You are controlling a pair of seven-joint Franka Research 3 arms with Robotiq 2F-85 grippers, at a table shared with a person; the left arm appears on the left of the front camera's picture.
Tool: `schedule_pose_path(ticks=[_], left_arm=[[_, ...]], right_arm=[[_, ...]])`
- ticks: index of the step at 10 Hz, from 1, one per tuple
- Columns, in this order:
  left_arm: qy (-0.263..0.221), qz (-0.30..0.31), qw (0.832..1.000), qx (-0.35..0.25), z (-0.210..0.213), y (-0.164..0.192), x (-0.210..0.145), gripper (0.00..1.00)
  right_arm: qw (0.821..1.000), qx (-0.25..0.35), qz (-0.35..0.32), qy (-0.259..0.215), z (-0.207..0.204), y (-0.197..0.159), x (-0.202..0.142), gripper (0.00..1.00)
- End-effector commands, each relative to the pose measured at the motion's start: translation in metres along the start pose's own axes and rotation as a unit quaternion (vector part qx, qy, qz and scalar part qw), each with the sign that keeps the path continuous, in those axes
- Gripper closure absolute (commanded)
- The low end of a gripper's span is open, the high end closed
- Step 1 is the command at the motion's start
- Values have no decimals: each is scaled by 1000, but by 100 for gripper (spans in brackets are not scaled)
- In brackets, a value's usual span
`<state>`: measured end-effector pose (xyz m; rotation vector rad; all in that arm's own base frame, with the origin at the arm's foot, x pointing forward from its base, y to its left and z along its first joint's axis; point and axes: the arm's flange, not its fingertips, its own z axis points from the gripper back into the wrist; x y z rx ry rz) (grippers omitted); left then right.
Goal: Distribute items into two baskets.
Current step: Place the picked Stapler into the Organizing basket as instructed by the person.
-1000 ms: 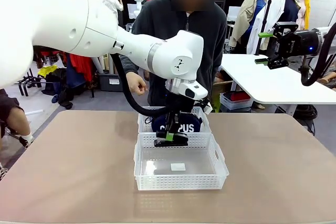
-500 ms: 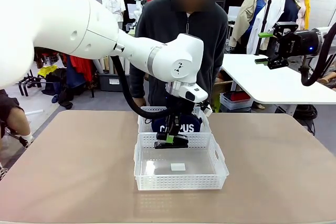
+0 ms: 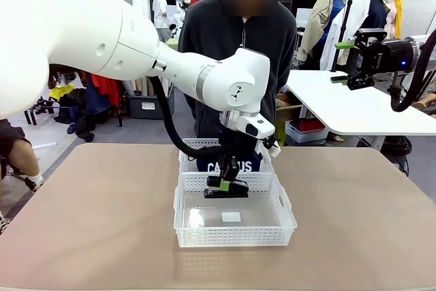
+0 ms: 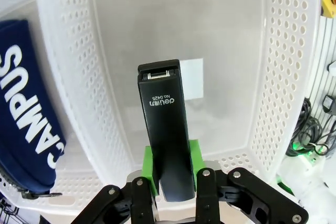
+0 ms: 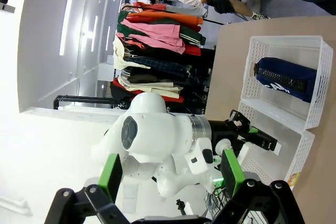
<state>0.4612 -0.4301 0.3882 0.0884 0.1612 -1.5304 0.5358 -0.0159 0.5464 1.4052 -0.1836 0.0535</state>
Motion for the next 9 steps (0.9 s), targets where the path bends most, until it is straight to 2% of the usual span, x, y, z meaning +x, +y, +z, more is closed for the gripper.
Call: schedule_pose_path(ticks=[1,4,9], left_arm=[[9,14,1000,23,-4,-11,4,100],[27,25,999,33,-18,-20,6,100],[13,22,1000,12,-40,-11,3,100]], right_arm=[[1000,1,0,-1,0,2,0,0],[1000,1,0,-1,0,2,0,0],[1000,1,0,-1,0,2,0,0]])
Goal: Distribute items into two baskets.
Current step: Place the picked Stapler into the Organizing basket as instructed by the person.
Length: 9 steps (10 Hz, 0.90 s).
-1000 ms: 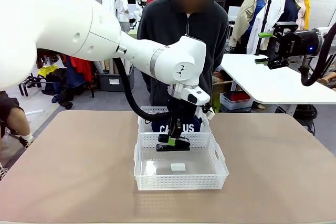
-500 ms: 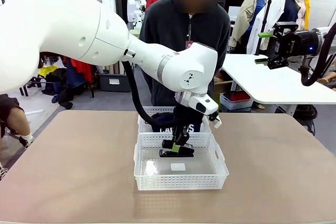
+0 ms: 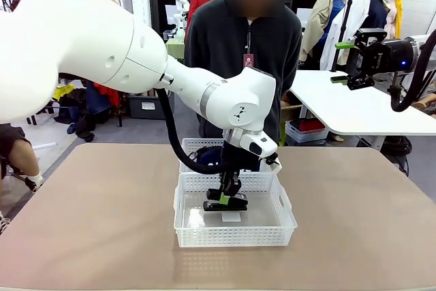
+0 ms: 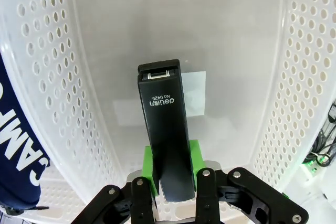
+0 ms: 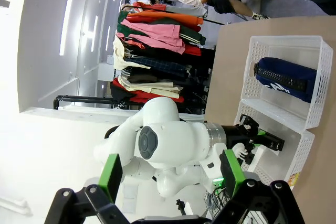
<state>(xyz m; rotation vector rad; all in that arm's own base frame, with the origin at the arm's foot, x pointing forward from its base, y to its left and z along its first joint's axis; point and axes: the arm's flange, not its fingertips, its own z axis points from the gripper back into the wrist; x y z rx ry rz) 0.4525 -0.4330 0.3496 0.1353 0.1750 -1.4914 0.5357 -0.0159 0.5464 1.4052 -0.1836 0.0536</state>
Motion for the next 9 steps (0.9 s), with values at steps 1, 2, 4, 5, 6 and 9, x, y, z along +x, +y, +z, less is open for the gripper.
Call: schedule_pose_path(ticks=[1,2,4,5,6,9], left_arm=[[-7,5,1000,-1,-5,-2,-7,100],[-9,6,1000,-5,-9,-1,-8,100],[-10,9,1000,-12,-12,0,-9,100],[-10,8,1000,-12,-12,1,-10,96],[-12,9,1000,-12,-13,0,-9,77],[-12,11,1000,-10,-12,-2,-10,19]], right_arm=[[1000,1,0,-1,0,2,0,0],[1000,1,0,-1,0,2,0,0],[1000,1,0,-1,0,2,0,0],[1000,1,0,-1,0,2,0,0],[1000,1,0,-1,0,2,0,0],[1000,1,0,-1,0,2,0,0]])
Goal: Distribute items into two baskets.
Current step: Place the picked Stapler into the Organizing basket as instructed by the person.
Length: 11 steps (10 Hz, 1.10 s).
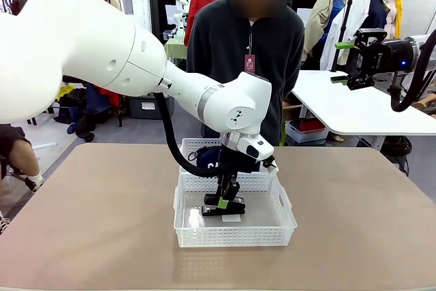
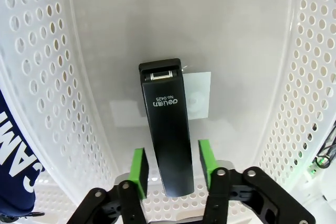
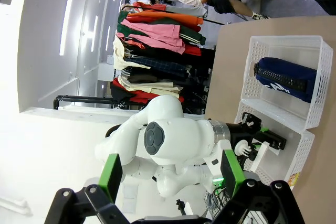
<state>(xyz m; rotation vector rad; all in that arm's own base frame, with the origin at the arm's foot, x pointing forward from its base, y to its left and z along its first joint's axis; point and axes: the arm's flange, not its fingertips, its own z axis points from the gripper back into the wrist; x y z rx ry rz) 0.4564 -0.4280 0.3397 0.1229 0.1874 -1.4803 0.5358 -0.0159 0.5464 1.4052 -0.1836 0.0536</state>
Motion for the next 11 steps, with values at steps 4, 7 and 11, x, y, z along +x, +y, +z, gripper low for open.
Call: schedule_pose_path(ticks=[4,7,11], left_arm=[[-12,2,1000,7,9,-12,-10,0],[-21,-1,1000,11,19,-15,-14,0],[-28,-11,999,14,34,-21,-18,0]], right_arm=[[1000,1,0,-1,0,2,0,0],[1000,1,0,-1,0,2,0,0],[1000,1,0,-1,0,2,0,0]])
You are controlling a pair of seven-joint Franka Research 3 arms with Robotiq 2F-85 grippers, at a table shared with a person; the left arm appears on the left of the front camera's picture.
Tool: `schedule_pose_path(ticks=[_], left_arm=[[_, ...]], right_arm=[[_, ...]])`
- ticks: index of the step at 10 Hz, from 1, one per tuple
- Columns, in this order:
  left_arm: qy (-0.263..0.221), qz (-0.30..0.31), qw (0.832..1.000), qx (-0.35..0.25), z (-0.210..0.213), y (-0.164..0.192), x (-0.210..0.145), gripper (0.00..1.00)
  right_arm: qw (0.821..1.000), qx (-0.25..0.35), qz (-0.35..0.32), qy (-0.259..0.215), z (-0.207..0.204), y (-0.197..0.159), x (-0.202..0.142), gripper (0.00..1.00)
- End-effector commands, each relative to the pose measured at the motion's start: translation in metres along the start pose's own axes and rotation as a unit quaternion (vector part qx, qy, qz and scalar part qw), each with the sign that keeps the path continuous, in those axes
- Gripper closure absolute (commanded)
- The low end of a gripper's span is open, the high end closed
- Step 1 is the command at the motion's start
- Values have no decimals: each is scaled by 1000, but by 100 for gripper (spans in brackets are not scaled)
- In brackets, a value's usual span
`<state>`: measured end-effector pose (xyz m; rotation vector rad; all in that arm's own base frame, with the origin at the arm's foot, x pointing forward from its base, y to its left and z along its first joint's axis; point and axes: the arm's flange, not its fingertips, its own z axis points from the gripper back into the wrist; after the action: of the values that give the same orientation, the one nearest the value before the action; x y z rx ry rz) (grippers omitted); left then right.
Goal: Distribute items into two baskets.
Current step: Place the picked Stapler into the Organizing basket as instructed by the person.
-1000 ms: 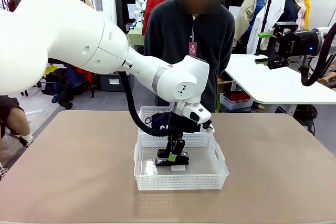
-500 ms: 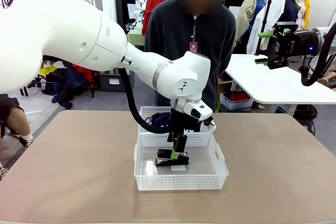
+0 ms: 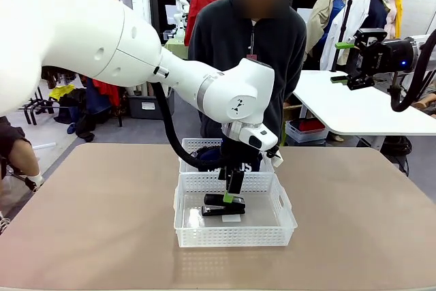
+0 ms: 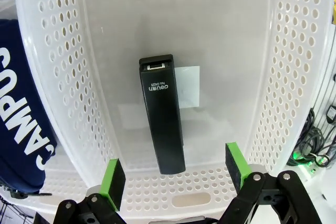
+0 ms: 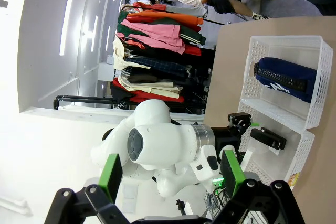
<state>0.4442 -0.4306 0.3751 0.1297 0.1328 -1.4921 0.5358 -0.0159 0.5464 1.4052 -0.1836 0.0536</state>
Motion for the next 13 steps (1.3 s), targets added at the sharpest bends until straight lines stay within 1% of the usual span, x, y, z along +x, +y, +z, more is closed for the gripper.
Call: schedule_pose_path(ticks=[1,3,4,5,6,13], left_arm=[[-15,-7,1000,-3,1,-7,-12,0],[-18,-9,1000,-5,7,-10,-11,0],[-9,-5,1000,-12,9,-10,-12,0],[-11,0,1000,-21,8,-9,-10,0],[-6,0,1000,-1,8,-3,-1,0],[-6,0,1000,-1,8,-3,-1,0]], right_arm=[[1000,1,0,-1,0,2,0,0],[1000,1,0,-1,0,2,0,0],[1000,1,0,-1,0,2,0,0],[1000,1,0,-1,0,2,0,0],[1000,1,0,-1,0,2,0,0],[1000,1,0,-1,0,2,0,0]])
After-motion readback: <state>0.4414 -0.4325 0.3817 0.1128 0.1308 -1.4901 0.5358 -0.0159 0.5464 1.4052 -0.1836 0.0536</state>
